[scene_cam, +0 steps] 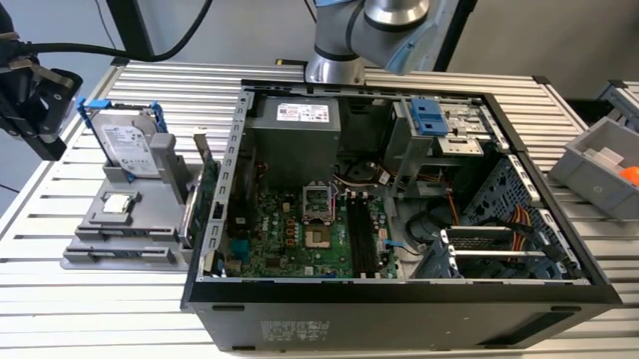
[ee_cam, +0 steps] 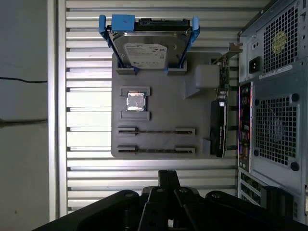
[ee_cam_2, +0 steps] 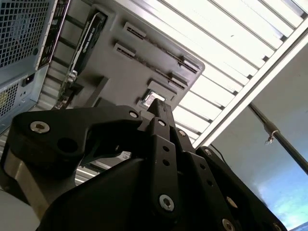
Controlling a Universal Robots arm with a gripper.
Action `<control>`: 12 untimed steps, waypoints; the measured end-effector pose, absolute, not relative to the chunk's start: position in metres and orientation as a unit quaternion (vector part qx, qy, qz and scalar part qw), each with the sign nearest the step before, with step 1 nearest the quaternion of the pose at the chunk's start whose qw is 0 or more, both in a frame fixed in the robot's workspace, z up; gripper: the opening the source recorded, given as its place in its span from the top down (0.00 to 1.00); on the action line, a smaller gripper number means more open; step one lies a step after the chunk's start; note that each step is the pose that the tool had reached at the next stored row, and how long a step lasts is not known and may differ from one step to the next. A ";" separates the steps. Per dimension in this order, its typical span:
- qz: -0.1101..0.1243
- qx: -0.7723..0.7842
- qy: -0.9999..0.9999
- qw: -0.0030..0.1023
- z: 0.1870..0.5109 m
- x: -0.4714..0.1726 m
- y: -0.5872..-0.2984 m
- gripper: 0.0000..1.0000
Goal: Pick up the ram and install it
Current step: 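Pick up the ram and move it above insertion slot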
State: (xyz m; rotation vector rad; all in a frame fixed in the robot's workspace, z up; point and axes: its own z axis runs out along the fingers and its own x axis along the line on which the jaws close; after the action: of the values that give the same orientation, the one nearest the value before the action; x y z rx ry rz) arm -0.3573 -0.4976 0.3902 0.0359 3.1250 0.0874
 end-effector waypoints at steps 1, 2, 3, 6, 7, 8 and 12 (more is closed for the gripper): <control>0.028 0.011 1.000 0.008 0.390 -0.357 -0.498 1.00; 0.028 0.011 1.000 0.008 0.390 -0.357 -0.498 1.00; 0.028 0.011 1.000 0.008 0.390 -0.357 -0.498 1.00; 0.028 0.011 1.000 0.008 0.390 -0.357 -0.498 1.00; 0.028 0.011 1.000 0.008 0.390 -0.357 -0.498 1.00; 0.028 0.011 1.000 0.008 0.390 -0.357 -0.498 1.00; 0.028 -0.003 1.000 0.007 0.390 -0.358 -0.497 1.00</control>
State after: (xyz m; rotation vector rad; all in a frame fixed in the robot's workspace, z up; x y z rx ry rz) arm -0.3577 -0.4973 0.3903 -0.0099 3.1261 0.0876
